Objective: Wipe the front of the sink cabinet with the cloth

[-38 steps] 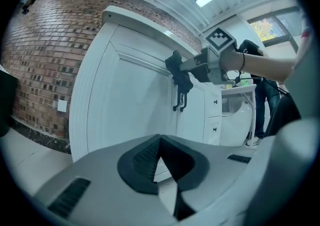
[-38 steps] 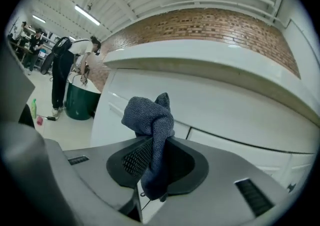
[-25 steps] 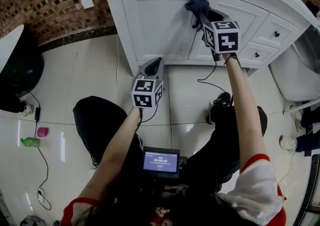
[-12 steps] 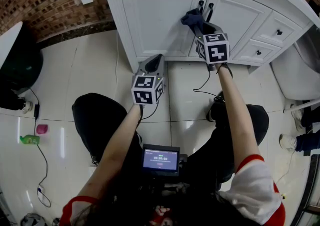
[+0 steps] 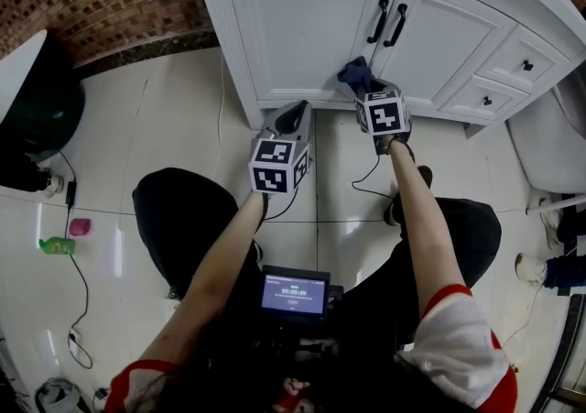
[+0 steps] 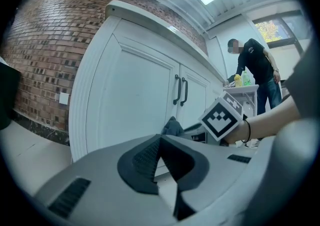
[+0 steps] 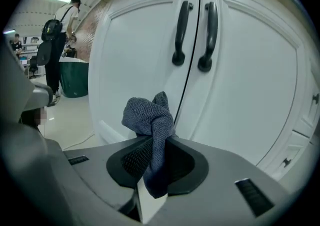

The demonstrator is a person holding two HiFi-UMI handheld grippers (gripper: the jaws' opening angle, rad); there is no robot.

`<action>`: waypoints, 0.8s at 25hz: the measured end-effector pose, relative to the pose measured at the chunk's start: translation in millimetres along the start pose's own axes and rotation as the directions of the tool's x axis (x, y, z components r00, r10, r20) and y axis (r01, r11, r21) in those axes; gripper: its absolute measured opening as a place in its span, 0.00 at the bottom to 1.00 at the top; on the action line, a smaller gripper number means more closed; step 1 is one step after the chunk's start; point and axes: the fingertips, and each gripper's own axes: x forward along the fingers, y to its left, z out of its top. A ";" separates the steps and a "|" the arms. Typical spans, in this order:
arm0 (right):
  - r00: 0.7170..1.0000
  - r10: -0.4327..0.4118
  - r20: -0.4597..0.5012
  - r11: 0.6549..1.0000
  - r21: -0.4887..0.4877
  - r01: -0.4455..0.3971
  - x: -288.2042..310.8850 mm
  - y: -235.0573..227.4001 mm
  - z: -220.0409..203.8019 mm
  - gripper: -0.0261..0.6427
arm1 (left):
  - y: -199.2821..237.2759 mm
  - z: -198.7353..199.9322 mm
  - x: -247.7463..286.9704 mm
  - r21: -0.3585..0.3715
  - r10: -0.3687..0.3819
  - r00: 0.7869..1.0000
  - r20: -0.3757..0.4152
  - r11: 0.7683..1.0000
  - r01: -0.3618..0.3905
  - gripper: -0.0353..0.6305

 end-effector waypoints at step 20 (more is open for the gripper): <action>0.980 0.110 -0.169 0.994 0.023 -0.108 31.5 -1.6 -91.4 0.17 | -33.8 17.1 68.1 0.002 0.016 1.000 -0.007 1.000 -0.016 0.11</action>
